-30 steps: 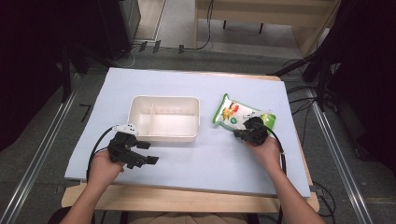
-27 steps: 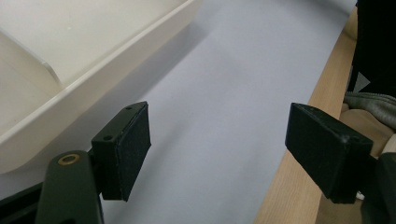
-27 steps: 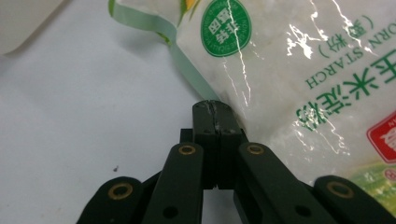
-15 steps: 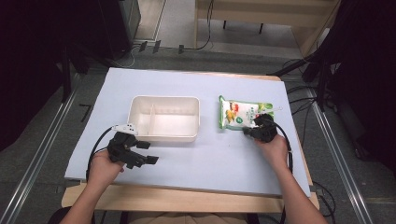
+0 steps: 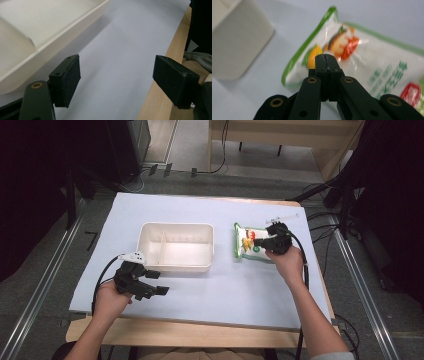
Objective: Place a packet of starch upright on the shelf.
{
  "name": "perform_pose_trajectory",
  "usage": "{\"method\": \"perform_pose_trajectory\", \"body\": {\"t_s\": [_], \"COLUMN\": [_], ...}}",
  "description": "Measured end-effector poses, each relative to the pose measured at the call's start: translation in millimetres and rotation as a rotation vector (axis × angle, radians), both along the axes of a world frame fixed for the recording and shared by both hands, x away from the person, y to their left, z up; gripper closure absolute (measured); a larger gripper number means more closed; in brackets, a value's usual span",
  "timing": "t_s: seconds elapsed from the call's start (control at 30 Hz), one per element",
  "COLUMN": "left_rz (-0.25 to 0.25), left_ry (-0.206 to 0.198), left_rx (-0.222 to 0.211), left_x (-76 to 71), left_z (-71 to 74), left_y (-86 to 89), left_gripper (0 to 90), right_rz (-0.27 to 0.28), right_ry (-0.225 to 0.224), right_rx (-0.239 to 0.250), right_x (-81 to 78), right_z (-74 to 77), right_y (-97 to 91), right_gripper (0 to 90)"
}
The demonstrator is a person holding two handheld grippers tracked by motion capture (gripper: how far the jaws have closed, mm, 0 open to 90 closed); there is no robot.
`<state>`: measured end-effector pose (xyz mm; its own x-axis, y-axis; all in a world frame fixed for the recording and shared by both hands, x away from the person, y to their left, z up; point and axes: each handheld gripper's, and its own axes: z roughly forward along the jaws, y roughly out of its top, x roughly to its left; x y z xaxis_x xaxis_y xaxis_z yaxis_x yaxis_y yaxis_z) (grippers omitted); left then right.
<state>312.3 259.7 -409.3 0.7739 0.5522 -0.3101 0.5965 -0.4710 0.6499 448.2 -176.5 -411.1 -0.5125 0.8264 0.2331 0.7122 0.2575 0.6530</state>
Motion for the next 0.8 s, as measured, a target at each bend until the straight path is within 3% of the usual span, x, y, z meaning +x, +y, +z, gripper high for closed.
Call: {"method": "perform_pose_trajectory", "body": {"t_s": [0.03,0.07,0.1,0.17,0.2,0.33,0.37,0.57,0.8], "left_rz": [-0.003,-0.003,-0.005,-0.007,-0.009,-0.013,-0.016,-0.011,-0.011], "left_ry": [0.002,0.002,0.001,0.002,-0.001,0.0,0.001,0.0,0.002], "left_rx": [0.0,0.0,-0.003,-0.001,-0.003,-0.001,-0.001,-0.005,-0.001], "left_x": [0.2,0.2,0.3,0.1,-0.2,-0.6,-0.8,-1.0,-0.8], "left_z": [-0.4,-0.4,-1.0,-0.7,-0.4,-0.4,-0.8,-1.0,-1.0], "left_y": [-0.1,-0.1,-0.3,-0.3,-0.4,-1.6,-2.6,-0.8,0.1], "left_gripper": [22.9,22.9,22.9,22.9,23.0,22.9,22.9,22.9,22.9], "right_rz": [-0.009,-0.009,-0.02,-0.027,-0.04,-0.069,-0.08,-0.169,-0.141], "right_ry": [-0.006,-0.006,-0.003,0.001,0.015,0.043,0.072,0.118,0.173], "right_rx": [-0.005,-0.005,-0.014,-0.015,-0.009,-0.013,-0.01,-0.009,-0.033], "right_x": [16.1,16.1,31.7,39.2,53.3,71.8,82.3,103.7,107.3], "right_z": [6.7,6.7,9.7,9.9,7.7,0.3,-7.7,-29.6,-45.0], "right_y": [6.1,6.1,11.7,14.0,18.3,24.2,27.2,32.2,39.2], "right_gripper": [90.0,90.0,90.0,90.0,90.0,90.0,90.0,90.0,90.0]}}
